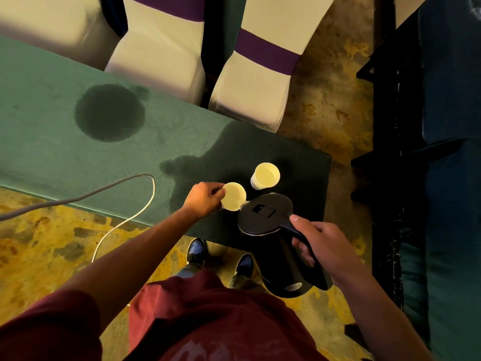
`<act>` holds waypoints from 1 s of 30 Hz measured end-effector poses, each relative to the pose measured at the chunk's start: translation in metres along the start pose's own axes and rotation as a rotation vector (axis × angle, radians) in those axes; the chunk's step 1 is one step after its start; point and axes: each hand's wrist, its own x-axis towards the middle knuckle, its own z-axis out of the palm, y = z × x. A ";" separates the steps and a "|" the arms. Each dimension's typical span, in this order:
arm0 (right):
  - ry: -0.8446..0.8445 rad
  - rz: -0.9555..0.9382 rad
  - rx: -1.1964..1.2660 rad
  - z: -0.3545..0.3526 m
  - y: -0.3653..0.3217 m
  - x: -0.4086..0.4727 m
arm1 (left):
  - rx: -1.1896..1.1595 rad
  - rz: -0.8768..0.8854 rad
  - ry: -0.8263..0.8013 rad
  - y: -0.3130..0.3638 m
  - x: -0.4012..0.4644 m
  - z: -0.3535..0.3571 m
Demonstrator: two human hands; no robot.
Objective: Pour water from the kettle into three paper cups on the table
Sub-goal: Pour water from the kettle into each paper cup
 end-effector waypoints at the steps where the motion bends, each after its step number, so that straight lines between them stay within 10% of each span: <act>1: 0.003 0.002 0.007 0.000 0.000 0.000 | 0.004 0.000 0.000 0.000 0.000 0.000; 30: 0.021 -0.056 0.108 0.002 0.012 0.002 | 0.003 0.009 0.028 0.010 -0.009 -0.005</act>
